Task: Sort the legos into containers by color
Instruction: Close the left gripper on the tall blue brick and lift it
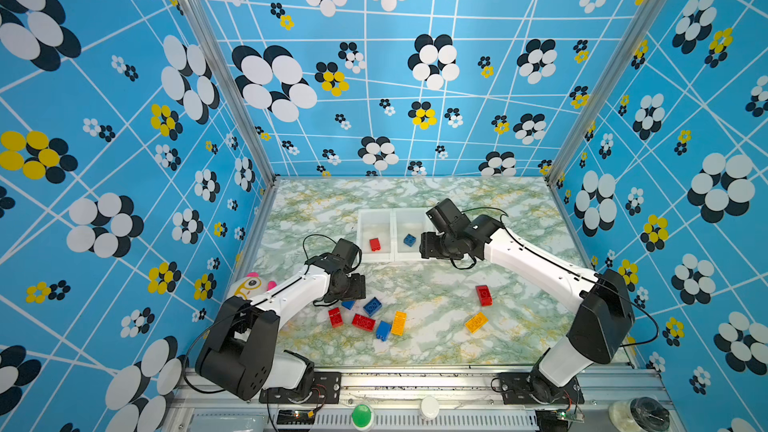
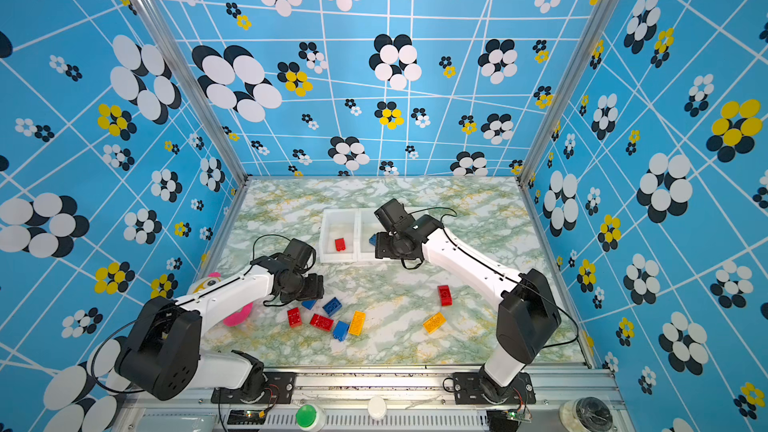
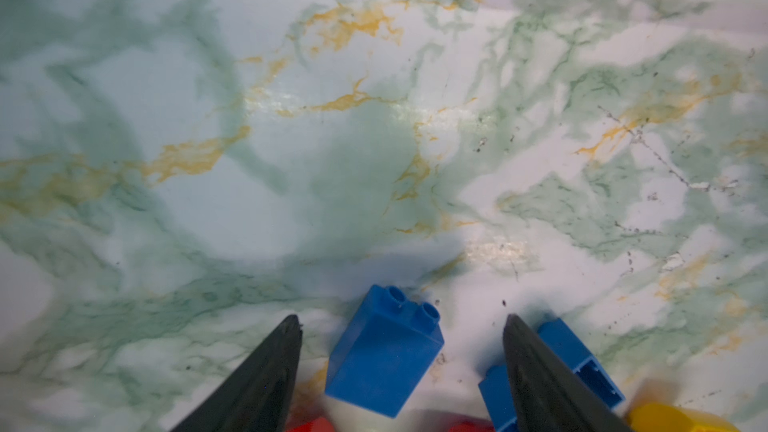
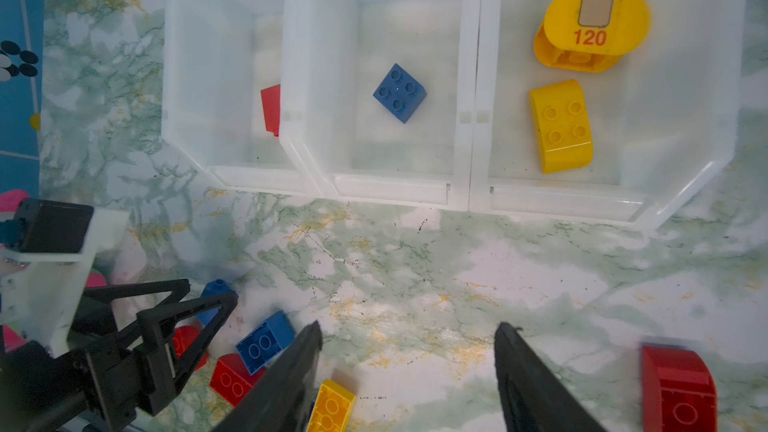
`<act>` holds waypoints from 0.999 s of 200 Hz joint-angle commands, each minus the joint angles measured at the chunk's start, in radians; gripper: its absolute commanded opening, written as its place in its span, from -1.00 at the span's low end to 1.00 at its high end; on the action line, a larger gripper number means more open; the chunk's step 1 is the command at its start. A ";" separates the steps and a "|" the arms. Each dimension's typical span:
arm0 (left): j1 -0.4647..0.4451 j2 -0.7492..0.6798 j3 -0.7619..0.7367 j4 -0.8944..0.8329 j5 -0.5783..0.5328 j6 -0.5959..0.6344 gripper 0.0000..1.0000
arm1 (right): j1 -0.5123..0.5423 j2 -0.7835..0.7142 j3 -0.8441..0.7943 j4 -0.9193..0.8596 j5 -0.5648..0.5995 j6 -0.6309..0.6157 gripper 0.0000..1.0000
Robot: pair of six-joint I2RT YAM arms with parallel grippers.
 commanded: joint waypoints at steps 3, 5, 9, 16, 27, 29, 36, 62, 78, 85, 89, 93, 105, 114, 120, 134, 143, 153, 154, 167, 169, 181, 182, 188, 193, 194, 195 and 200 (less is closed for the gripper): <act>0.001 0.010 0.020 -0.033 -0.012 0.019 0.55 | 0.009 -0.026 -0.008 0.006 0.003 0.017 0.37; 0.001 0.010 0.020 -0.034 -0.011 0.020 0.55 | 0.009 -0.028 -0.008 0.006 0.004 0.017 0.37; -0.001 0.011 0.016 -0.034 -0.011 0.017 0.55 | 0.009 -0.029 -0.009 0.006 0.004 0.017 0.37; -0.004 0.011 0.011 -0.035 -0.009 0.017 0.55 | 0.009 -0.032 -0.010 0.005 0.005 0.017 0.36; -0.009 0.008 0.003 -0.035 -0.011 0.015 0.53 | 0.009 -0.037 -0.014 0.003 0.007 0.017 0.36; -0.010 0.008 0.002 -0.035 -0.011 0.015 0.53 | 0.009 -0.038 -0.014 0.003 0.008 0.017 0.37; -0.013 0.009 -0.001 -0.037 -0.013 0.014 0.52 | 0.009 -0.041 -0.017 0.003 0.008 0.017 0.37; -0.021 0.025 -0.007 -0.038 -0.006 0.007 0.47 | 0.009 -0.046 -0.023 0.004 0.010 0.021 0.37; -0.032 0.039 -0.007 -0.038 -0.001 0.001 0.43 | 0.009 -0.047 -0.022 0.003 0.009 0.022 0.37; -0.038 0.044 -0.007 -0.040 -0.001 -0.003 0.41 | 0.009 -0.049 -0.023 0.004 0.010 0.022 0.37; -0.043 0.046 -0.007 -0.040 -0.001 -0.005 0.40 | 0.009 -0.050 -0.024 0.004 0.010 0.022 0.37; -0.045 0.047 -0.009 -0.040 0.000 -0.008 0.39 | 0.009 -0.051 -0.025 0.006 0.010 0.023 0.37; -0.052 0.047 -0.009 -0.040 -0.004 -0.014 0.36 | 0.009 -0.055 -0.027 0.006 0.012 0.023 0.37; -0.056 0.046 -0.010 -0.040 -0.005 -0.017 0.32 | 0.009 -0.056 -0.031 0.006 0.012 0.023 0.37; -0.057 0.045 -0.010 -0.041 -0.005 -0.021 0.30 | 0.009 -0.058 -0.033 0.006 0.013 0.024 0.37; -0.062 0.043 -0.011 -0.041 -0.003 -0.025 0.25 | 0.009 -0.061 -0.037 0.007 0.014 0.025 0.37; -0.065 0.044 -0.012 -0.042 -0.005 -0.026 0.22 | 0.009 -0.063 -0.041 0.009 0.014 0.025 0.37; -0.070 0.043 -0.012 -0.043 -0.005 -0.029 0.19 | 0.009 -0.064 -0.042 0.009 0.015 0.025 0.37; -0.070 0.043 -0.011 -0.044 -0.005 -0.030 0.19 | 0.009 -0.064 -0.041 0.009 0.015 0.025 0.37; -0.075 0.046 -0.015 -0.043 -0.009 -0.033 0.13 | 0.009 -0.066 -0.044 0.009 0.016 0.026 0.37; -0.076 0.046 -0.016 -0.043 -0.010 -0.034 0.13 | 0.009 -0.066 -0.044 0.010 0.016 0.026 0.37; -0.077 0.049 -0.020 -0.040 -0.012 -0.036 0.08 | 0.010 -0.068 -0.045 0.012 0.016 0.028 0.37; -0.077 0.049 -0.020 -0.040 -0.013 -0.036 0.07 | 0.010 -0.068 -0.045 0.012 0.016 0.028 0.37; -0.077 0.050 -0.021 -0.040 -0.013 -0.037 0.04 | 0.009 -0.067 -0.047 0.013 0.015 0.028 0.37; -0.077 0.052 -0.021 -0.040 -0.015 -0.038 0.01 | 0.009 -0.068 -0.045 0.013 0.016 0.028 0.37; -0.077 0.052 -0.021 -0.040 -0.015 -0.038 0.01 | 0.009 -0.068 -0.045 0.013 0.015 0.028 0.37; -0.078 0.052 -0.021 -0.040 -0.014 -0.037 0.00 | 0.009 -0.067 -0.046 0.013 0.016 0.028 0.37; -0.079 0.053 -0.021 -0.039 -0.015 -0.038 -0.01 | 0.009 -0.067 -0.047 0.013 0.015 0.028 0.37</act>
